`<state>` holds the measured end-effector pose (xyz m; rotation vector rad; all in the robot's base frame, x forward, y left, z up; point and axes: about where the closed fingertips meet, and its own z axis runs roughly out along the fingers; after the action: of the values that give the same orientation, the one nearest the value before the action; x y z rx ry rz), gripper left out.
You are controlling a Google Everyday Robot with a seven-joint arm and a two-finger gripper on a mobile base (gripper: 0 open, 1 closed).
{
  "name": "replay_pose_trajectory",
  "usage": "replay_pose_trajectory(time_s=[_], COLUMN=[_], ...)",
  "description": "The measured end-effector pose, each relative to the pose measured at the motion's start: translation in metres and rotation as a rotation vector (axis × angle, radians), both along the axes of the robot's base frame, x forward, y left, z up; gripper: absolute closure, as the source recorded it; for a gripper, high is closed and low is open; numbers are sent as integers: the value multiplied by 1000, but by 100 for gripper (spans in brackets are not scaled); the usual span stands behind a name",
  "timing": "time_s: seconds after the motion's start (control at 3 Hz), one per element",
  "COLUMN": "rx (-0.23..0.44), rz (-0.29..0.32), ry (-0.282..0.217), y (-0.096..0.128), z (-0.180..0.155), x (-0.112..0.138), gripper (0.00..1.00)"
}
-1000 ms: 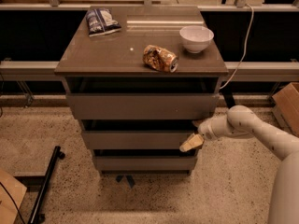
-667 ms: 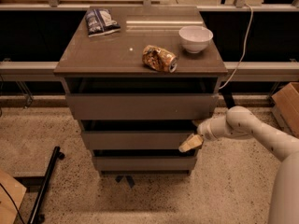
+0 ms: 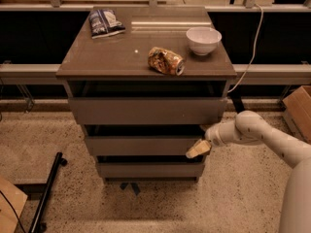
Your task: Open middle drawer
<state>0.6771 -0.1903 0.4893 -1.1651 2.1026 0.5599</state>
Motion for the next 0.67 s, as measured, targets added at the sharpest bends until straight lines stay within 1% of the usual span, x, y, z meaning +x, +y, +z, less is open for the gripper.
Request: replay_pose_trajectory(time_s=[0.67], rx=[0], rz=[0], ry=[0], y=[0], z=[0], x=[0], gripper=[0])
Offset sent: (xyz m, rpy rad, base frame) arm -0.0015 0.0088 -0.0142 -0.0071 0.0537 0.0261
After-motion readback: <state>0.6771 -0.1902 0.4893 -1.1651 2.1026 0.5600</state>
